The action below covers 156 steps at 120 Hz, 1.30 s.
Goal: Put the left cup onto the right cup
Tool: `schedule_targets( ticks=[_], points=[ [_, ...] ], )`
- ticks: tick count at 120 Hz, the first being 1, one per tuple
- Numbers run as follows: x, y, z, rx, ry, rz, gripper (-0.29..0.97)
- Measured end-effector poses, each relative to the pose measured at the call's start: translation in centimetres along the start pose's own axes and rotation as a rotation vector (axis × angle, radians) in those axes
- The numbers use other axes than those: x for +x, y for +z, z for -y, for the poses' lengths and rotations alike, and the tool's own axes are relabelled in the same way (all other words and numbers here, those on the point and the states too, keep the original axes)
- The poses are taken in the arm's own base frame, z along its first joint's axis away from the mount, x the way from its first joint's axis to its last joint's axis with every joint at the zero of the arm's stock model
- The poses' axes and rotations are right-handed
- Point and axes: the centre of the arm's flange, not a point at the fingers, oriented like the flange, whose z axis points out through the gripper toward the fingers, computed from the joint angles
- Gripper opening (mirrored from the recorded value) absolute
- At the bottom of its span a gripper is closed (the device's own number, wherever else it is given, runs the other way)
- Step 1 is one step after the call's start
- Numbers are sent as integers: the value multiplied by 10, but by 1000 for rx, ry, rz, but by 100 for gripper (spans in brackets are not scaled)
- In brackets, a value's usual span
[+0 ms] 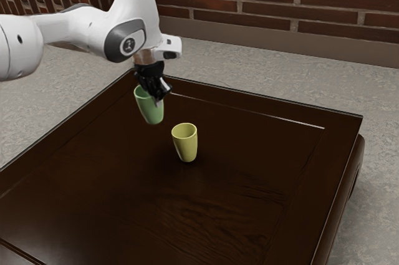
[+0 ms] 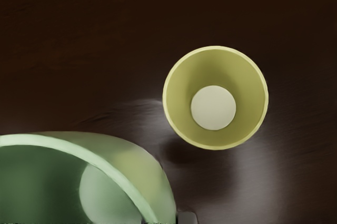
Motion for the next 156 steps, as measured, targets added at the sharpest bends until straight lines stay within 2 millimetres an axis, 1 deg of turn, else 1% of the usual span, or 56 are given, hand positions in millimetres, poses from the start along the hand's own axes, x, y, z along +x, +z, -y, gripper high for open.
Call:
schedule_targets(
  ticks=[9, 20, 29, 38, 48, 53, 65, 70, 80, 95, 102, 133, 156],
  points=[
    [0, -9, -9, 5, -6, 17, -10],
    [4, -9, -22, 10, -7, 40, -10],
    [9, -8, -31, 11, -13, 51, -10],
    [17, -15, -40, 13, -15, 46, -10],
    [24, -22, -44, 18, -27, 42, -10],
    [29, -22, -44, 19, -33, 45, -10],
    [43, -8, -42, 11, -54, 62, -10],
    [47, -5, -49, 6, -52, 68, -10],
    [49, -6, -64, 4, -42, 74, -10],
    [49, -6, -77, 8, -45, 80, -10],
    [51, 1, -77, 10, -54, 88, -10],
    [62, 15, -69, 23, -95, 92, -10],
    [66, 26, -70, 20, -112, 101, -10]
  ],
)
